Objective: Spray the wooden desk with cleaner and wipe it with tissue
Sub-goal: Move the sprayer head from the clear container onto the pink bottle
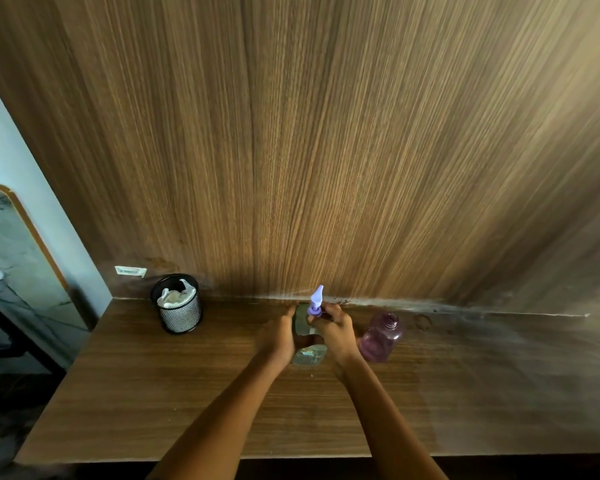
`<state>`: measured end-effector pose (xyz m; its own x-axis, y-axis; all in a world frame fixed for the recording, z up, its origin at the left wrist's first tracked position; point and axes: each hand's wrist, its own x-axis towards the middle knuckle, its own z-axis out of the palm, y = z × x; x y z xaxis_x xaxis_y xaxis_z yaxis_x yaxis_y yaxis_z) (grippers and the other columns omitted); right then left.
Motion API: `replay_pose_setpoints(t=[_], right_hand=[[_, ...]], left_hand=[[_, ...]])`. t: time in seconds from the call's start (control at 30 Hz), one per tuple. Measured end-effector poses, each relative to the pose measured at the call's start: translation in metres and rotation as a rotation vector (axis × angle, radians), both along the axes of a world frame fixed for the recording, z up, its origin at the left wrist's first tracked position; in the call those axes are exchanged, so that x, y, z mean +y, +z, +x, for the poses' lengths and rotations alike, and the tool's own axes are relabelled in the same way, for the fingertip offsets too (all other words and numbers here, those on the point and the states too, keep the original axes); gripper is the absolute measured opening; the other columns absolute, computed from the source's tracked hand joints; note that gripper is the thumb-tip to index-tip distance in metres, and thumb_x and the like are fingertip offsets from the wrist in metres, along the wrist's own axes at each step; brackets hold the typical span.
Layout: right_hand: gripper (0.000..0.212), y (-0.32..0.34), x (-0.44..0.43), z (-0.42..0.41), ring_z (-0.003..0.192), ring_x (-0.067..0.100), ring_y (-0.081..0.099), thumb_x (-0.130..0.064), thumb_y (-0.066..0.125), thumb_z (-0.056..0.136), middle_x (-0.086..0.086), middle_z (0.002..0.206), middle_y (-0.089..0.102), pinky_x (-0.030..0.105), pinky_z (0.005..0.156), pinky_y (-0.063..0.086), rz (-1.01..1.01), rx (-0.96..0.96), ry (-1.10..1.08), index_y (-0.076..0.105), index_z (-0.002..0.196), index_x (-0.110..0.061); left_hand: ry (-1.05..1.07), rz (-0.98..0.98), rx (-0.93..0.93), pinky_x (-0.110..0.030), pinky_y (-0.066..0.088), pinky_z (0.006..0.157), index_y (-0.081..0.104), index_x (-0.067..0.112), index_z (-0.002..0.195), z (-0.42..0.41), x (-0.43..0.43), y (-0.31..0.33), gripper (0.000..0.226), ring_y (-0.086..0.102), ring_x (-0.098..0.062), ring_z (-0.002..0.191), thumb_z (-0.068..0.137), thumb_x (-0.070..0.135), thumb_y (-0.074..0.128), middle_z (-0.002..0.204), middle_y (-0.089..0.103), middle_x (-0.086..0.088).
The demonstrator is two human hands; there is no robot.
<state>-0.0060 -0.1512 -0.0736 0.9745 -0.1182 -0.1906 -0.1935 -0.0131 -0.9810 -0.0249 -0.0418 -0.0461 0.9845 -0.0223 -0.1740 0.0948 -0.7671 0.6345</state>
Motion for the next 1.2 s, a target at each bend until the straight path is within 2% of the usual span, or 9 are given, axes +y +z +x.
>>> replay_pose_setpoints(t=[0.2,0.3,0.4,0.57,0.67,0.87,0.97,1.13,1.2], right_hand=[[0.054,-0.002,0.007,-0.002,0.103,0.029,0.060,-0.029,0.081,0.055,0.016,0.115,0.055,0.044,0.086,0.056,-0.076,0.015,-0.044,0.053,0.101,-0.024],[0.039,-0.001,0.010,-0.001,0.099,0.029,0.062,-0.015,0.081,0.066,0.015,0.107,0.060,0.038,0.080,0.057,-0.129,-0.035,-0.113,0.052,0.089,-0.024],[0.026,0.001,0.011,-0.001,0.093,0.028,0.066,-0.007,0.075,0.073,0.011,0.096,0.066,0.046,0.081,0.057,-0.105,-0.067,-0.129,0.058,0.092,-0.013],[0.024,0.003,0.007,-0.009,0.086,0.022,0.064,-0.001,0.065,0.080,0.006,0.088,0.066,0.050,0.083,0.055,-0.074,-0.074,-0.041,0.062,0.104,-0.001],[0.025,0.008,0.005,-0.011,0.086,0.023,0.062,0.001,0.061,0.082,0.009,0.088,0.063,0.047,0.082,0.055,-0.055,-0.049,-0.023,0.061,0.107,0.003],[0.045,0.001,0.005,-0.007,0.100,0.027,0.061,-0.009,0.077,0.068,0.015,0.112,0.057,0.036,0.075,0.059,-0.152,-0.045,-0.040,0.050,0.104,-0.015],[0.046,0.000,0.007,-0.006,0.099,0.022,0.062,-0.010,0.081,0.065,0.012,0.111,0.059,0.039,0.078,0.059,-0.174,-0.067,-0.069,0.049,0.097,-0.021],[0.030,0.002,0.002,-0.007,0.096,0.023,0.066,0.004,0.069,0.073,0.010,0.101,0.067,0.043,0.079,0.058,-0.160,-0.082,-0.046,0.059,0.096,-0.012],[0.026,0.007,-0.001,-0.007,0.089,0.021,0.066,0.008,0.065,0.076,0.007,0.092,0.067,0.033,0.069,0.059,-0.103,-0.091,0.000,0.061,0.095,-0.010]], left_hand=[[0.047,0.024,-0.035,-0.035,0.052,0.087,0.037,0.028,0.137,0.000,0.002,-0.005,0.047,0.062,-0.024,0.106,0.092,0.033,0.048,0.120,0.063,-0.007],[0.052,0.051,-0.047,-0.030,0.052,0.083,0.028,0.027,0.143,0.001,0.001,-0.008,0.051,0.061,-0.022,0.107,0.094,0.025,0.045,0.126,0.059,-0.008],[0.037,0.040,-0.040,-0.036,0.055,0.084,0.023,0.024,0.145,0.001,0.000,-0.010,0.057,0.062,-0.023,0.103,0.093,0.026,0.047,0.127,0.057,-0.011],[-0.002,0.159,-0.019,-0.036,0.047,0.086,0.031,0.026,0.141,0.001,0.002,-0.003,0.066,0.056,-0.029,0.115,0.084,0.045,0.057,0.129,0.056,-0.010],[0.006,0.181,0.011,-0.036,0.045,0.085,0.030,0.027,0.141,0.000,0.001,0.000,0.062,0.054,-0.030,0.117,0.086,0.044,0.053,0.131,0.054,-0.010],[0.029,0.133,-0.023,-0.036,0.045,0.089,0.027,0.029,0.144,0.000,0.001,-0.004,0.050,0.054,-0.029,0.117,0.095,0.032,0.040,0.135,0.052,-0.010],[0.011,0.103,-0.037,-0.036,0.044,0.088,0.028,0.026,0.143,-0.002,0.001,-0.001,0.057,0.054,-0.030,0.117,0.091,0.037,0.047,0.134,0.053,-0.011],[0.010,0.084,-0.017,-0.035,0.048,0.085,0.030,0.032,0.141,0.002,0.003,-0.009,0.062,0.058,-0.030,0.111,0.086,0.036,0.057,0.127,0.059,-0.009],[0.014,0.054,-0.023,-0.035,0.049,0.086,0.033,0.033,0.139,0.002,0.004,-0.011,0.061,0.059,-0.028,0.111,0.084,0.037,0.060,0.126,0.060,-0.007]])
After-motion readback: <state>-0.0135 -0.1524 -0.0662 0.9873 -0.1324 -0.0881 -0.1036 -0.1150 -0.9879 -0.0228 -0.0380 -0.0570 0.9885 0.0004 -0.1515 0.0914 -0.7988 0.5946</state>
